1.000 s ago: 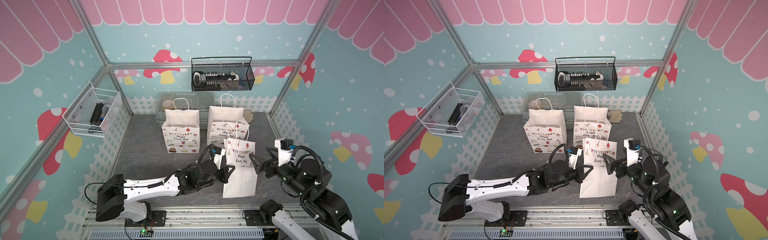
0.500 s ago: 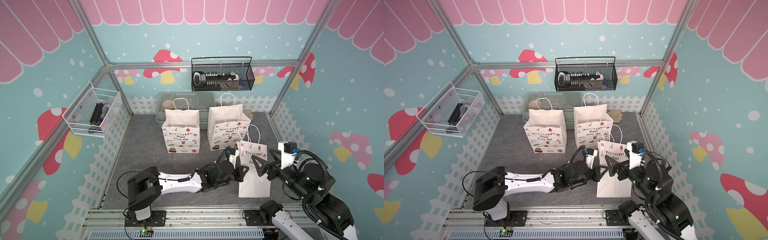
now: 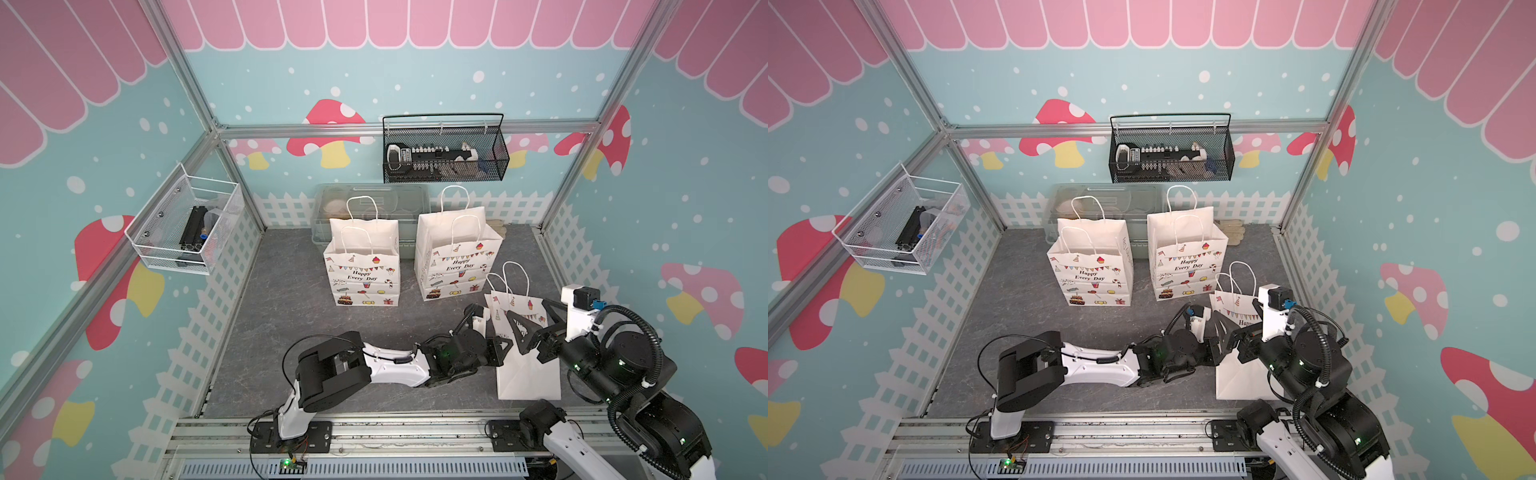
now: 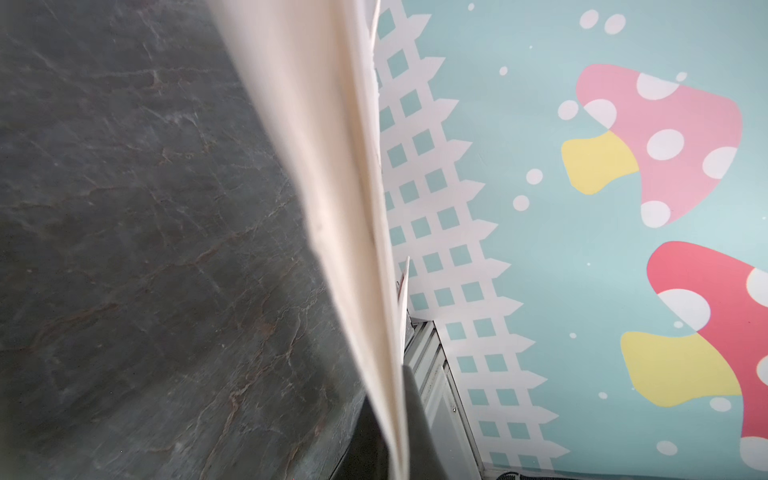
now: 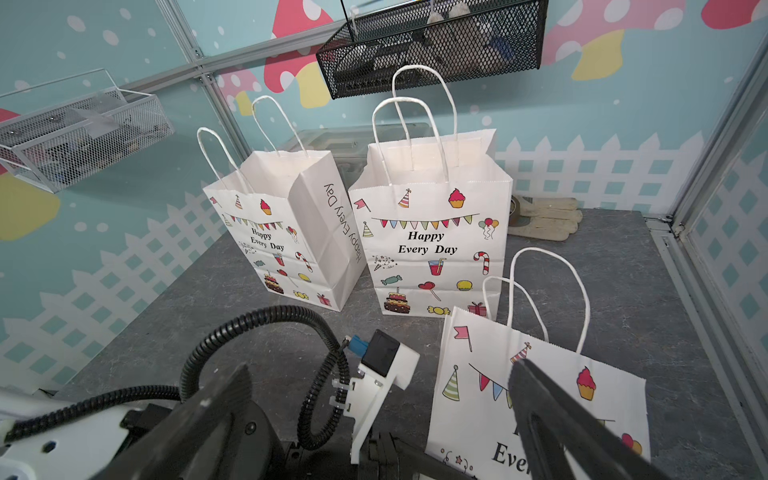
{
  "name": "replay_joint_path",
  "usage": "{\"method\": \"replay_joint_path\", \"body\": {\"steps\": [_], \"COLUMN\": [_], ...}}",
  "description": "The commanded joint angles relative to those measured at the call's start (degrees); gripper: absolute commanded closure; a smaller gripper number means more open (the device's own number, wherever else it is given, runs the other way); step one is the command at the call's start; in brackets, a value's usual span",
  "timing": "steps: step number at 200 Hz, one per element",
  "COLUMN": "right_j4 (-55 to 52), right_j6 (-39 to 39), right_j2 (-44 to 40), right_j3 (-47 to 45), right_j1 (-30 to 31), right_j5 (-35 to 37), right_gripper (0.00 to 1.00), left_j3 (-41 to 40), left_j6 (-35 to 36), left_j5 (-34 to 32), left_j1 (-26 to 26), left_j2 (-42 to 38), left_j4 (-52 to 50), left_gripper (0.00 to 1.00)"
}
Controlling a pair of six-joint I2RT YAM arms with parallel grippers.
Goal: Put away the paper bag
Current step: Place the paper bag at the center of the board.
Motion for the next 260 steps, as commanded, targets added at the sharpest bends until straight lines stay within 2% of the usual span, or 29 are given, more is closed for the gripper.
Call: {"method": "replay_joint_path", "body": {"steps": [1, 70, 158, 196, 239, 260], "right_j4": [0.6, 0.6, 0.6, 0.6, 0.6, 0.6], "right_j6": [0.7, 0.9, 1.1, 1.1, 1.0, 1.0], "right_j2": [-0.9, -1.7, -2.0, -2.5, -2.6, -2.7], "right_j3": [-0.6, -1.2, -1.6, -2.1, -2.3, -2.3], "right_j1": [0.2, 0.2, 0.2, 0.2, 0.1, 0.2], "right_j5": [0.6, 0.3, -0.3, -0.3, -0.3, -0.4], "right_gripper": [0.01, 0.01, 0.01, 0.01, 0.01, 0.01], "left_j3": [0.8, -0.5, -0.2, -1.6, -3.1, -4.4], "left_j6": [-5.6, -10.0, -12.6, -14.1, -16.3, -16.8], "left_j5": [-0.5, -2.4, -2.1, -2.3, -2.8, -3.4], "left_j1": [0.0, 0.5, 0.6, 0.8, 0.8, 0.8], "left_j2": [3.1, 6.4, 9.9, 10.5, 10.6, 10.3], "left_j4": [4.2, 6.4, 5.9, 6.8, 8.8, 9.4], "left_gripper": [1.0, 1.0, 0.92, 0.75, 0.4, 0.28]}}
